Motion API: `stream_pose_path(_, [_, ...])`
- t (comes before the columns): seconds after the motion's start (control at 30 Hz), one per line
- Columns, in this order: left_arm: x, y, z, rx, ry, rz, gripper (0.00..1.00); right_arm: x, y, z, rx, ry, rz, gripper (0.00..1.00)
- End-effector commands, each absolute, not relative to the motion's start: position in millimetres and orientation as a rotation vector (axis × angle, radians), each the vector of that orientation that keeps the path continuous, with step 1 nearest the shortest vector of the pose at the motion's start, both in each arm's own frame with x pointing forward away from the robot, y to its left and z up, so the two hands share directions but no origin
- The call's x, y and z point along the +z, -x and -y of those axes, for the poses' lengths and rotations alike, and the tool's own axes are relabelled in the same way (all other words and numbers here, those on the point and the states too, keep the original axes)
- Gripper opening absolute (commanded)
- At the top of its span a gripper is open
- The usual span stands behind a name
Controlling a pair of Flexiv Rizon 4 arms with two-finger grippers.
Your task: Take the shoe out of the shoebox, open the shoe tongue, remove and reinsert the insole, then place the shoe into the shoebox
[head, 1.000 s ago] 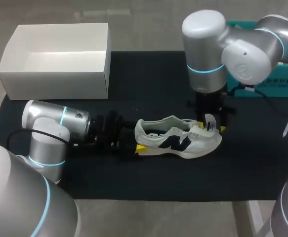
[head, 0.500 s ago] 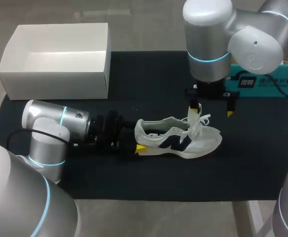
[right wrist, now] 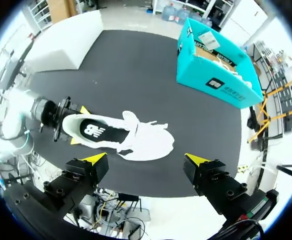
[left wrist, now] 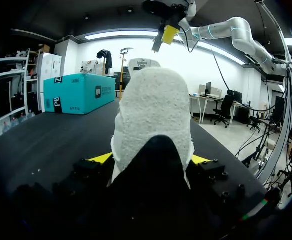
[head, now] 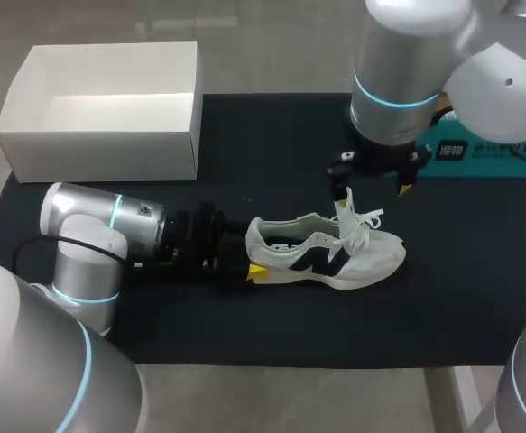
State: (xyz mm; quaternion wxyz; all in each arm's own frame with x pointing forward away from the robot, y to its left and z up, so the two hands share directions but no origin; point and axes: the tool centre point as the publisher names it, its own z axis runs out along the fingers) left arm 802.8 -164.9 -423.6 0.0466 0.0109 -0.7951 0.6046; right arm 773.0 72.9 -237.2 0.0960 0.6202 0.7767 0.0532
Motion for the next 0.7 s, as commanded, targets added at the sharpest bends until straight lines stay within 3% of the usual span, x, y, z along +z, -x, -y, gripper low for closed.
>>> stream_pose_path(0.03, [-423.9,-803.1,165.1,1.846,-0.032,2.425,0.00,-238.1,-764.2,-73.4,0.301,-0.812,-2.973,1.00])
stream_pose_path(0.23, [-423.9,-803.1,165.1,1.846,-0.032,2.425,0.00,-244.0,-743.4,-86.0,0.219,-0.388,-3.117,1.00])
stream_pose_path(0.6, [-423.9,-803.1,165.1,1.846,-0.032,2.425,0.00,-251.7,-732.6,-87.4,0.105,-0.119,-3.181,1.00])
stream_pose_path(0.63, [-423.9,-803.1,165.1,1.846,-0.032,2.425,0.00,-252.2,-732.4,-87.2,0.101,-0.110,-3.189,0.85])
stream_pose_path(0.7, [-423.9,-803.1,165.1,1.846,-0.032,2.425,0.00,-254.2,-732.0,-86.9,0.088,-0.070,-3.213,0.00])
